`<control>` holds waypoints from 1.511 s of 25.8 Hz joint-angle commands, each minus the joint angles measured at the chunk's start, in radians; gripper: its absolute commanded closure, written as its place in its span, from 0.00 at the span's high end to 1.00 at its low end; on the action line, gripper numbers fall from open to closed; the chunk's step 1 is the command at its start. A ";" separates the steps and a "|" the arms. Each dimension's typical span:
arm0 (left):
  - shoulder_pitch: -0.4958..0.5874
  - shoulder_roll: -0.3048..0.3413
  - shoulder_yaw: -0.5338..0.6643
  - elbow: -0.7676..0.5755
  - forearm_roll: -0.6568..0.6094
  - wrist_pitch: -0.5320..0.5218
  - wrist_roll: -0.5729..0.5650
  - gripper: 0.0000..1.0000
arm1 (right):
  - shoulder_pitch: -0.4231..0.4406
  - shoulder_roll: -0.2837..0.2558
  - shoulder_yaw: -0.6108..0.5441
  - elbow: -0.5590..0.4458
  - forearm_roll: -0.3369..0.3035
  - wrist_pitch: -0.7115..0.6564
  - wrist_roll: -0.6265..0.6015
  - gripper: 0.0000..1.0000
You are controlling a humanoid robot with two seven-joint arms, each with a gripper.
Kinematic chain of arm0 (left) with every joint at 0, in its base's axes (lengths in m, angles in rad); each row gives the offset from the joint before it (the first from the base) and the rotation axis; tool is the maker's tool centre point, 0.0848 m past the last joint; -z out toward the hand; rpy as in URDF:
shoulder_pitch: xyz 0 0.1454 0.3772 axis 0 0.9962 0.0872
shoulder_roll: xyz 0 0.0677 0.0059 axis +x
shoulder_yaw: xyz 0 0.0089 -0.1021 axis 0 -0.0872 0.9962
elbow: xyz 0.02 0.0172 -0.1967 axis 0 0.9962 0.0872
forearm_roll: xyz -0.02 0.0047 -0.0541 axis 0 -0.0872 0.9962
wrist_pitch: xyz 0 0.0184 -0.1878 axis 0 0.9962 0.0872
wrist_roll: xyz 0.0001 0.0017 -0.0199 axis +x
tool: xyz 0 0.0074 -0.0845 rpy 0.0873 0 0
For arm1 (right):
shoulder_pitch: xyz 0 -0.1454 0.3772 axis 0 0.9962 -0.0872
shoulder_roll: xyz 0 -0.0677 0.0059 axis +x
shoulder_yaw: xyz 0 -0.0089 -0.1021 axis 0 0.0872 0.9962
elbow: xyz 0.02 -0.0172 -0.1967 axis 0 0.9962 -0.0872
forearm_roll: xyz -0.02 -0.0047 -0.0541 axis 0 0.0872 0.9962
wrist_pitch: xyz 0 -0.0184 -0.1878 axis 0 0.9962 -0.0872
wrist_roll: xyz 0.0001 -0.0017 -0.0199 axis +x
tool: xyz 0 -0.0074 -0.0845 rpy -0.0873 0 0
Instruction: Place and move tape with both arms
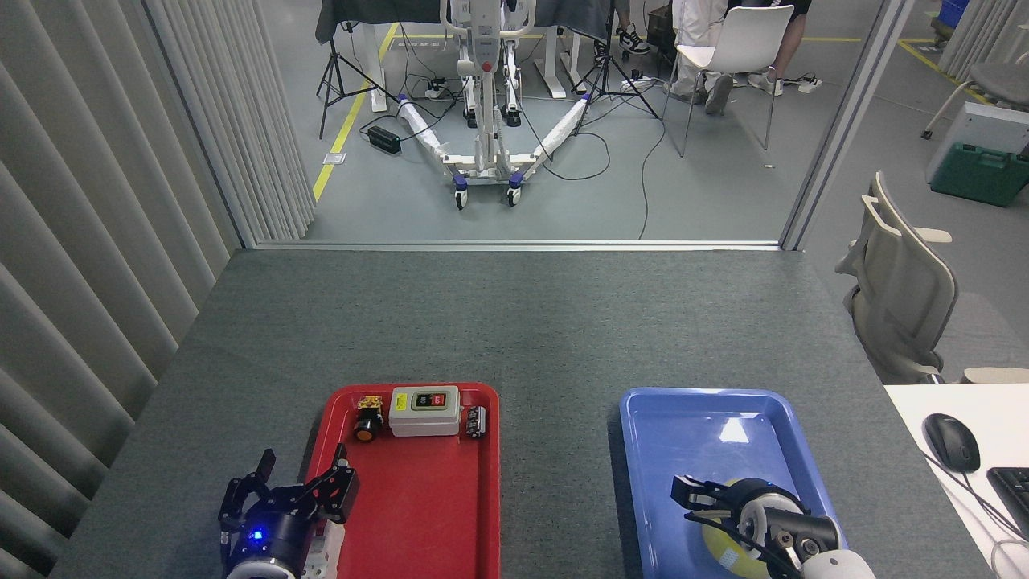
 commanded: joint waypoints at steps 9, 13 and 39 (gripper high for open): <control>-0.004 -0.004 0.023 -0.051 0.010 -0.051 -0.090 1.00 | 0.173 0.024 -0.068 -0.007 0.047 -0.175 -1.092 0.98; -0.006 -0.012 0.035 -0.054 0.002 -0.226 -0.047 1.00 | 0.213 0.025 -0.074 -0.007 0.050 -0.212 -1.176 0.99; 0.023 0.094 0.072 -0.055 -0.002 -0.237 0.095 1.00 | 0.221 0.031 -0.071 -0.006 0.059 -0.267 -1.058 1.00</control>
